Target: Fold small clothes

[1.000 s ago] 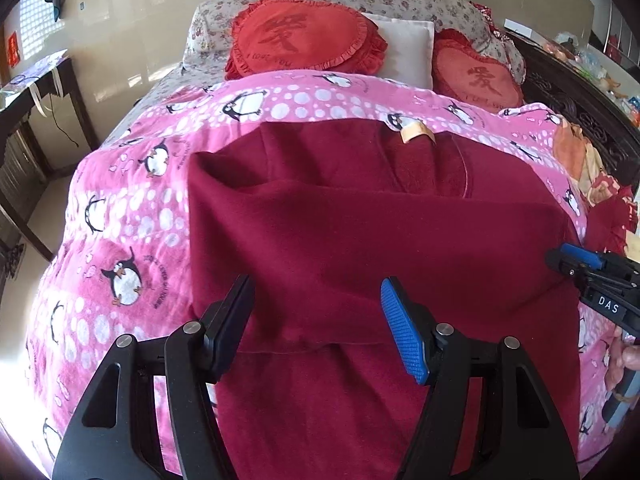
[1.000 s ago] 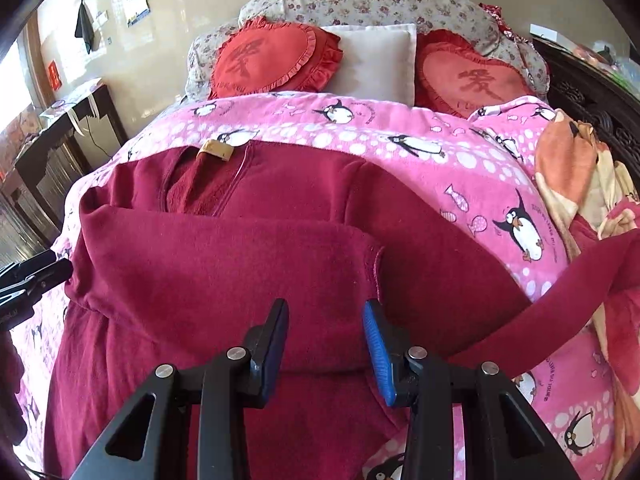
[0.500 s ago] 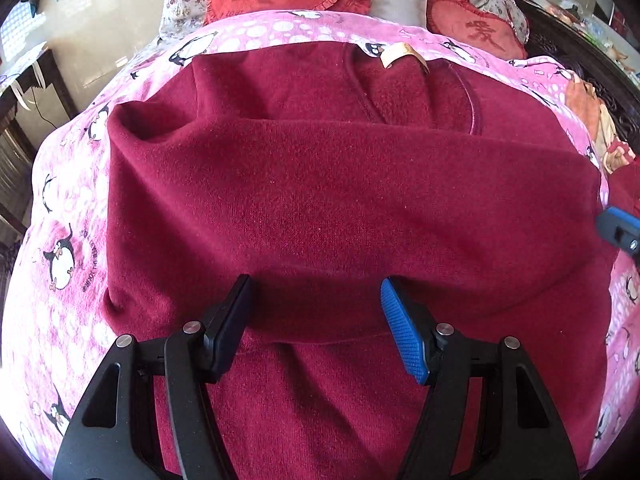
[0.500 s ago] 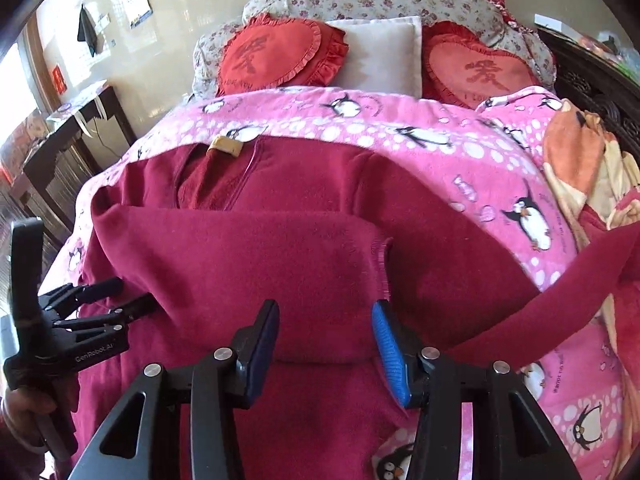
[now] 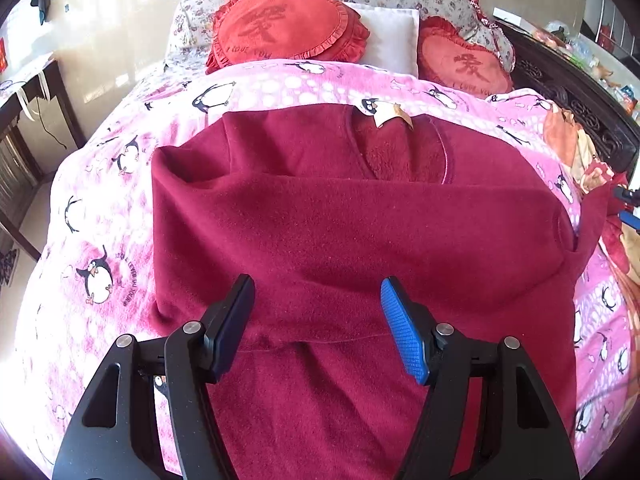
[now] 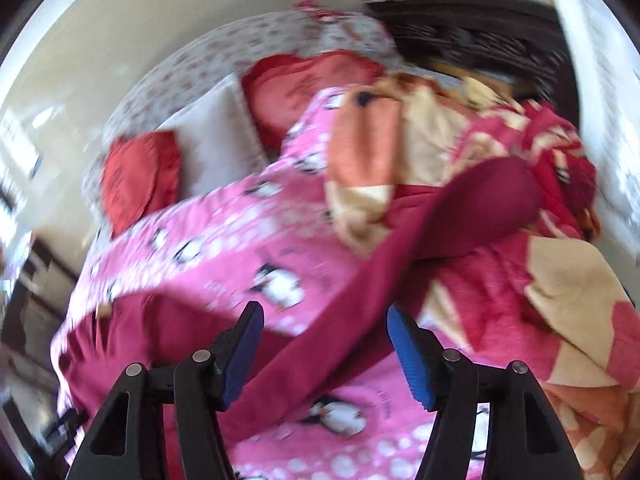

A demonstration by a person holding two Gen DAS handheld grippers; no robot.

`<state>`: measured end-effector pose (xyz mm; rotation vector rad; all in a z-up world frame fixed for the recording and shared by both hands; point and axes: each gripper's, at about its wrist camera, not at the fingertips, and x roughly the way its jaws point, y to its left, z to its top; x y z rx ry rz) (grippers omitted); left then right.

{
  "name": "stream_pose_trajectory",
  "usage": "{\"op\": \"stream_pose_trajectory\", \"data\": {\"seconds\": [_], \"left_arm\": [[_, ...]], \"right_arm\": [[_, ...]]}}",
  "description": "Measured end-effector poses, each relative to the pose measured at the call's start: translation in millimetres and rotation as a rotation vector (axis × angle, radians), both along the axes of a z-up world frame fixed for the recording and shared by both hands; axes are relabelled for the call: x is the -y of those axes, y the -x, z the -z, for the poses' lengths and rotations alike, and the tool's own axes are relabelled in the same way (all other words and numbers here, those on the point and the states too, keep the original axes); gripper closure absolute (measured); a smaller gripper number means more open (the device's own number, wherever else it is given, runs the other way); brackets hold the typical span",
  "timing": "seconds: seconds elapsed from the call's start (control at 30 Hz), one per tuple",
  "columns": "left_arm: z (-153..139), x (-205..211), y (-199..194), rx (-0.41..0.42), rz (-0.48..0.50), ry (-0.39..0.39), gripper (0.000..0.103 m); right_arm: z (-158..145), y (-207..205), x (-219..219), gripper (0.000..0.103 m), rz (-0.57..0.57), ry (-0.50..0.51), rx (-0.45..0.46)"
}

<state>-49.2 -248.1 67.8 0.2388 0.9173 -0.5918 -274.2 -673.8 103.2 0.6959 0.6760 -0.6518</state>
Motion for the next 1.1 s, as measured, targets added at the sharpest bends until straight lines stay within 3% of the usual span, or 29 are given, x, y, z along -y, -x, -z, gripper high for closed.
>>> {"op": "stream_pose_trajectory", "data": {"seconds": [0.2,0.37,0.47,0.53,0.6,0.77,0.87,0.97,1.03,1.07,1.1], "left_arm": [[-0.7,-4.2,-2.9,-0.002,-0.009,-0.012,0.037],[1.8,-11.1,-6.8,-0.015,-0.029,-0.019,0.037],[0.3,-19.3,-8.6,-0.007,-0.037,-0.025,0.037],[-2.4,-26.8,-11.1,0.002,-0.048,-0.021,0.037],[-6.1,-36.3,-15.8,0.006,-0.068,-0.012,0.037],[-17.8,-63.2,-28.3,-0.019,-0.142,0.072,0.037],[-22.6,-79.1,-33.7,-0.05,-0.19,0.13,0.037],[-23.6,-91.7,-38.9,-0.091,-0.225,0.172,0.037],[-22.7,-96.8,-40.4,-0.103,-0.243,0.176,0.037],[-22.3,-98.3,-40.8,-0.108,-0.25,0.174,0.037],[-21.9,-99.4,-41.7,-0.114,-0.252,0.174,0.037]], "right_arm": [[6.6,-4.7,39.9,0.041,0.102,-0.081,0.034],[27.5,-33.1,65.4,0.042,0.116,-0.054,-0.081],[44.7,-35.0,80.3,0.09,0.124,-0.098,-0.112],[33.5,-29.5,73.0,0.097,0.101,-0.082,-0.053],[5.6,-29.9,50.7,0.097,0.028,0.007,-0.011],[-77.5,-56.8,-47.9,0.097,-0.286,0.188,0.117],[-100.8,-90.6,-122.8,0.097,-0.494,0.251,0.172],[-92.2,-126.1,-198.3,0.097,-0.686,0.256,0.196],[-66.4,-148.2,-245.6,0.097,-0.793,0.234,0.188],[-46.6,-160.9,-266.1,0.092,-0.843,0.217,0.145],[-17.4,-175.9,-289.1,0.074,-0.899,0.197,0.053]]}}
